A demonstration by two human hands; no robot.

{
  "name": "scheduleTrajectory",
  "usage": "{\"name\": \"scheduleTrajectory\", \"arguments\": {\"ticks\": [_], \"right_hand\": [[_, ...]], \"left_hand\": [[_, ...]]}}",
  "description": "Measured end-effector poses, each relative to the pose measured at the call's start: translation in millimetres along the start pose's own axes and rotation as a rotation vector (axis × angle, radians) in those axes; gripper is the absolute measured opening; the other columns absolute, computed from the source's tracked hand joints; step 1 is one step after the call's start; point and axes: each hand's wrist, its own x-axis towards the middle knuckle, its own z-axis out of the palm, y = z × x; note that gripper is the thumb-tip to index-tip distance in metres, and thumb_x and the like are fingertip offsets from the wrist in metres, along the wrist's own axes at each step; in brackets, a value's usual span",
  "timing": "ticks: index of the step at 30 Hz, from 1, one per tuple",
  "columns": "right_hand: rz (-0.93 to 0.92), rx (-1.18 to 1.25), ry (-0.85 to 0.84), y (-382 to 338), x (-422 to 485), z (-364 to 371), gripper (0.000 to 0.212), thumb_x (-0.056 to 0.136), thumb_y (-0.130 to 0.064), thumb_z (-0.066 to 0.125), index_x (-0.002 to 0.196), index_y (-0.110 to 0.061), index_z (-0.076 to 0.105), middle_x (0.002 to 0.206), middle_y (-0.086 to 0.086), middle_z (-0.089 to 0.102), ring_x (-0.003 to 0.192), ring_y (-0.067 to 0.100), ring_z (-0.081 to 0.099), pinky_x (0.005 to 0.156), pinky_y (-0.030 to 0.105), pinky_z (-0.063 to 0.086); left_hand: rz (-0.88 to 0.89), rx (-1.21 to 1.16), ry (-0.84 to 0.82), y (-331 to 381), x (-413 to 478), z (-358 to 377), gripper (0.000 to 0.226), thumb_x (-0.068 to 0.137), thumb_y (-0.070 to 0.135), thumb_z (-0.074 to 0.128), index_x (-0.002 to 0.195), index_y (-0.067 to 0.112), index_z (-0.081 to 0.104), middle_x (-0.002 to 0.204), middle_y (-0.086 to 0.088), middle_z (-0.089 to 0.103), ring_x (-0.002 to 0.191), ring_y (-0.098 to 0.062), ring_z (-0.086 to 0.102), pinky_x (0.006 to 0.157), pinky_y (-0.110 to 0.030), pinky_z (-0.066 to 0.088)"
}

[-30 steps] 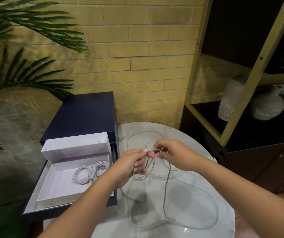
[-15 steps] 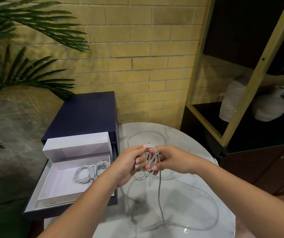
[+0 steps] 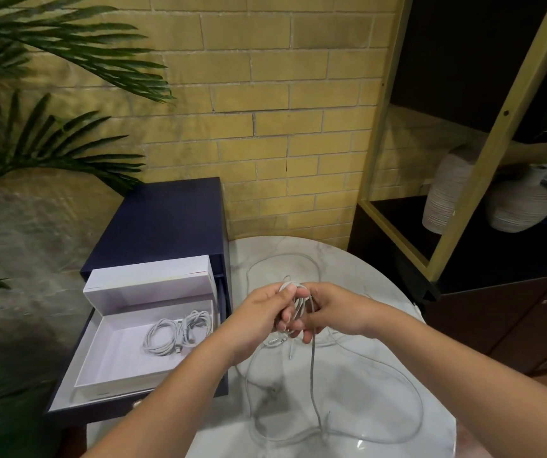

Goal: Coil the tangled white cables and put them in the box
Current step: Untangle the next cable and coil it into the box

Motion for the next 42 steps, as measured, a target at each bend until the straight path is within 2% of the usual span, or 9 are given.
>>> {"name": "scheduleTrajectory", "arguments": {"ticks": [4, 9, 14, 19, 25, 30, 34, 39, 42], "right_hand": [[0.003, -0.036, -0.012, -2.5, 1.7, 0.6, 0.015, 0.090, -0.010, 0.064, 0.100, -0.020, 0.059, 0.091, 0.000, 0.071, 0.074, 0.016, 0.068, 0.074, 0.034, 0.049], [0.055, -0.056, 0.069, -0.9, 4.4, -8.0, 0.026, 0.088, -0.004, 0.065, 0.110, -0.012, 0.055, 0.101, 0.008, 0.066, 0.078, 0.017, 0.069, 0.076, 0.028, 0.054], [0.078, -0.105, 0.235, -1.6, 0.5, -25.3, 0.013, 0.091, -0.005, 0.061, 0.104, -0.003, 0.061, 0.086, 0.003, 0.059, 0.059, -0.002, 0.061, 0.053, 0.008, 0.043], [0.008, -0.215, 0.310, -1.8, 4.5, -33.8, 0.004, 0.089, -0.010, 0.065, 0.092, -0.012, 0.066, 0.081, -0.002, 0.062, 0.069, 0.004, 0.061, 0.074, 0.026, 0.050], [0.028, -0.338, 0.419, 9.8, 9.1, -32.6, 0.019, 0.090, -0.029, 0.063, 0.090, -0.010, 0.066, 0.081, 0.003, 0.065, 0.071, 0.012, 0.059, 0.070, 0.029, 0.049], [0.055, -0.280, 0.394, 22.2, 18.4, -21.5, 0.017, 0.098, -0.021, 0.052, 0.085, -0.019, 0.062, 0.071, -0.005, 0.063, 0.069, 0.011, 0.059, 0.067, 0.022, 0.045], [0.134, -0.260, 0.317, 26.1, 21.7, -5.5, 0.025, 0.101, -0.022, 0.042, 0.085, -0.018, 0.060, 0.069, -0.001, 0.064, 0.065, 0.013, 0.060, 0.070, 0.031, 0.049], [0.231, -0.311, 0.057, 24.4, 15.2, 13.5, 0.032, 0.102, -0.034, 0.040, 0.087, -0.014, 0.059, 0.062, 0.002, 0.055, 0.057, 0.018, 0.055, 0.065, 0.030, 0.049], [0.220, -0.475, -0.072, 8.8, 9.3, 23.5, 0.035, 0.102, -0.038, 0.038, 0.094, -0.014, 0.063, 0.067, -0.004, 0.048, 0.059, 0.010, 0.048, 0.057, 0.018, 0.041]], "left_hand": [[0.021, 0.056, 0.018, -4.3, 3.6, -1.4, 0.028, 0.101, 0.029, 0.045, 0.106, 0.013, 0.068, 0.055, 0.004, 0.043, 0.068, -0.025, 0.045, 0.074, -0.038, 0.042], [0.015, 0.135, 0.092, -8.2, 7.3, -8.0, 0.025, 0.101, 0.021, 0.045, 0.104, 0.014, 0.069, 0.051, 0.011, 0.044, 0.056, -0.009, 0.045, 0.068, -0.025, 0.047], [-0.042, 0.279, 0.148, -27.7, 6.6, -21.1, 0.033, 0.103, 0.030, 0.039, 0.099, 0.015, 0.068, 0.051, 0.011, 0.044, 0.051, -0.005, 0.043, 0.068, -0.029, 0.047], [-0.082, 0.347, 0.061, -28.6, 2.7, -17.6, 0.037, 0.104, 0.030, 0.036, 0.102, 0.009, 0.067, 0.052, 0.009, 0.046, 0.052, -0.006, 0.046, 0.065, -0.025, 0.045], [-0.100, -0.054, 0.063, -8.7, 3.4, -15.3, 0.037, 0.103, 0.023, 0.039, 0.095, 0.001, 0.067, 0.044, 0.003, 0.031, 0.039, -0.009, 0.030, 0.058, -0.025, 0.047], [-0.089, -0.254, 0.045, 2.6, 1.1, -10.3, 0.041, 0.103, 0.021, 0.031, 0.102, -0.001, 0.066, 0.050, 0.002, 0.028, 0.045, -0.011, 0.026, 0.061, -0.026, 0.046], [-0.067, -0.339, 0.053, 5.3, 3.1, -10.5, 0.040, 0.102, 0.019, 0.027, 0.111, 0.001, 0.062, 0.054, 0.002, 0.033, 0.047, -0.011, 0.031, 0.071, -0.029, 0.047], [-0.014, -0.415, 0.093, 5.8, 6.9, -13.5, 0.034, 0.100, 0.010, 0.031, 0.123, 0.002, 0.055, 0.060, 0.001, 0.045, 0.050, -0.011, 0.045, 0.087, -0.033, 0.048], [0.007, -0.364, 0.134, 2.8, 11.2, -14.3, 0.031, 0.101, 0.004, 0.034, 0.129, 0.003, 0.048, 0.069, -0.002, 0.058, 0.061, -0.014, 0.055, 0.081, -0.030, 0.047]]}}
